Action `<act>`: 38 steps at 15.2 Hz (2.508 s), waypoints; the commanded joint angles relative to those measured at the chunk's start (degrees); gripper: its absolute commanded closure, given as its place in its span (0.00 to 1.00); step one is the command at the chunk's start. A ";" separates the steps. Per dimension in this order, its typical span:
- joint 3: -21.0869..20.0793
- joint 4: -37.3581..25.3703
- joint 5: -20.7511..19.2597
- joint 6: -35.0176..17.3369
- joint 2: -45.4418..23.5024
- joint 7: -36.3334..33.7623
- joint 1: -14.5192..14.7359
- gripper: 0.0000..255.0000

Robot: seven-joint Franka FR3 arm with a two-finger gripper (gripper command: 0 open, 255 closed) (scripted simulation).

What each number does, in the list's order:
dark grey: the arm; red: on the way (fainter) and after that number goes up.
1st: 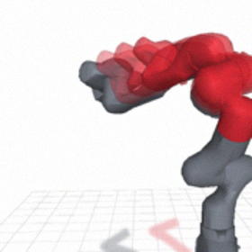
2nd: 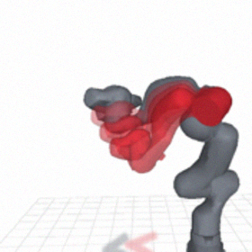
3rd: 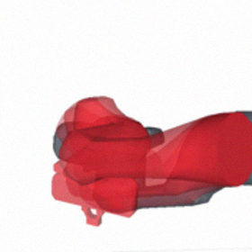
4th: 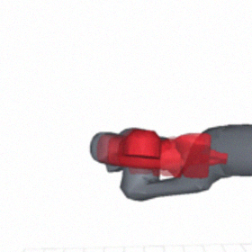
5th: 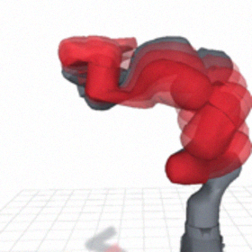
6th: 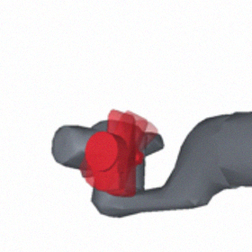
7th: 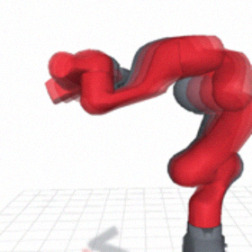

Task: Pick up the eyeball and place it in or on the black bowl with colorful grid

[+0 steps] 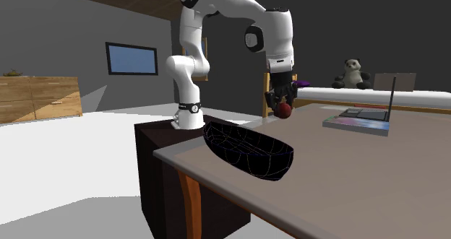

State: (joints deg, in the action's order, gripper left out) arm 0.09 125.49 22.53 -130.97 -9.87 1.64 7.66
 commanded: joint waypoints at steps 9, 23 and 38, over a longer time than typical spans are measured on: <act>0.45 -2.22 -2.01 6.64 4.72 -2.68 -0.13 1.00; 8.01 -3.43 -4.37 13.32 6.09 10.53 -8.41 1.00; 10.90 -3.44 -3.12 9.47 -0.01 19.22 -12.18 1.00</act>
State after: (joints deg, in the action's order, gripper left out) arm 11.07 121.77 19.17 -120.80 -9.48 20.65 -4.56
